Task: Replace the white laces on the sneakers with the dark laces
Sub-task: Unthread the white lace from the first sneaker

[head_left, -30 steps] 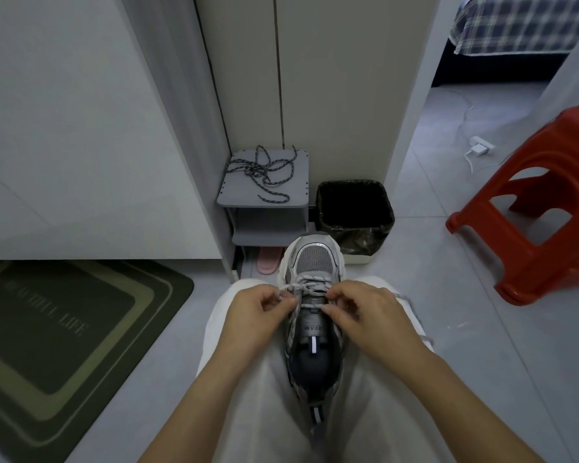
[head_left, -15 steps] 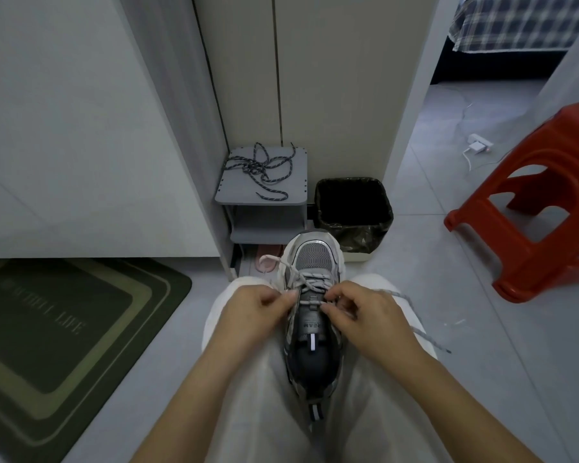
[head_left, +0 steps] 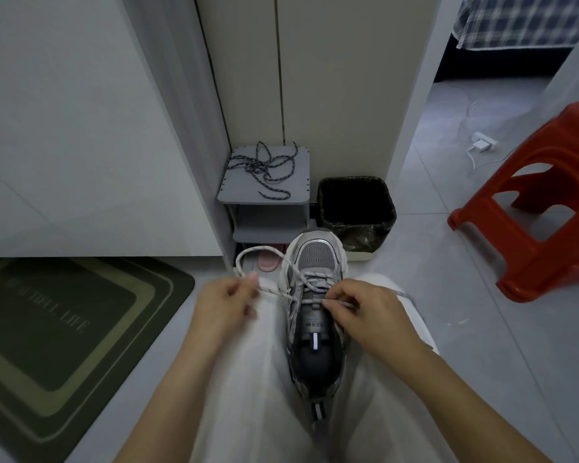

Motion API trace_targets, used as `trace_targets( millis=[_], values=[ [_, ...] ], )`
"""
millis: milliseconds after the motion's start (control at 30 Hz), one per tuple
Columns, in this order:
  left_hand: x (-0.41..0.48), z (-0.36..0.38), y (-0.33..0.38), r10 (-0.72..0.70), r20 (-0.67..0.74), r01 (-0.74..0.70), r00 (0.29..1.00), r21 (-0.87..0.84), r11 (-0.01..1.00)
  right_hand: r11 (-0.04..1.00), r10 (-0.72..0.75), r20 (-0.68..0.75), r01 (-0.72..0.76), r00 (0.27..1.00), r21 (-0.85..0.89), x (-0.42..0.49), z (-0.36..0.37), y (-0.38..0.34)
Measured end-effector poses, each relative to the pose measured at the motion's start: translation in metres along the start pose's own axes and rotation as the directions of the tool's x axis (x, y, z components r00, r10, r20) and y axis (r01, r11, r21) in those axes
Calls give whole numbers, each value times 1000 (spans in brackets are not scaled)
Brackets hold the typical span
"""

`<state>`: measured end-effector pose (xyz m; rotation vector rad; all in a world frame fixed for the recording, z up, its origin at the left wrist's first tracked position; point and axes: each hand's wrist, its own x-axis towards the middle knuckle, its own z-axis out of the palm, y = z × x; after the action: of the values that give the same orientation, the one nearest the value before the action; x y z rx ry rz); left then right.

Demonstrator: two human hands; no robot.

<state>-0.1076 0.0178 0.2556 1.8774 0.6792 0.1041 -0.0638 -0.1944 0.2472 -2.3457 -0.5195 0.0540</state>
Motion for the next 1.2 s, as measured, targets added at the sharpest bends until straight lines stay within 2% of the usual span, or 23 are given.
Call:
trace_targets(
  millis=[67,133,200,267,433,567,633,700,767,800,900,1000,1100,1167,1200],
  values=[
    [-10,15,-6,9,198,-28,980,96,995,1000,-19,7,19,1000,-15,1,2,-3],
    [-18,28,-9,102,230,-128,968,103,986,999,-33,15,34,999,-23,1,4,-4],
    [-19,37,-11,202,123,-216,972,113,970,999,-37,22,37,999,-21,0,5,-5],
    [-16,42,-10,233,30,-235,972,74,969,999,-39,20,39,999,-15,-1,4,-4],
    [-5,28,-4,181,-123,-189,976,-56,980,1000,-16,34,17,999,-12,-2,1,-2],
    [10,-8,-2,31,-337,-140,941,-303,943,999,-26,18,26,999,-21,-1,0,-2],
    [9,-7,0,16,-278,-109,960,-321,941,1000,-25,27,25,999,-14,0,2,-3],
    [0,9,-2,72,-87,-87,994,-182,979,1000,-14,46,15,999,-15,0,4,-5],
    [-11,27,-3,173,96,-171,980,-23,985,1000,4,53,-3,999,-13,0,6,-5],
    [-16,34,-5,215,122,-218,969,9,976,1000,7,53,-7,999,-11,0,6,-5],
    [-20,45,-10,281,13,-281,960,17,959,1000,17,57,-17,998,-7,-2,5,-5],
    [-12,40,-9,258,-119,-261,959,-14,965,1000,29,40,-29,999,6,-4,2,-5],
    [2,19,-7,201,-278,-245,939,-131,961,1000,26,44,-25,999,-16,-3,-1,-7],
    [6,10,-5,177,-310,-240,934,-177,955,996,-13,41,16,999,-86,-2,0,-11],
    [5,10,-3,177,-268,-227,947,-167,960,990,-46,30,50,998,-133,-2,1,-13]
  ],
)
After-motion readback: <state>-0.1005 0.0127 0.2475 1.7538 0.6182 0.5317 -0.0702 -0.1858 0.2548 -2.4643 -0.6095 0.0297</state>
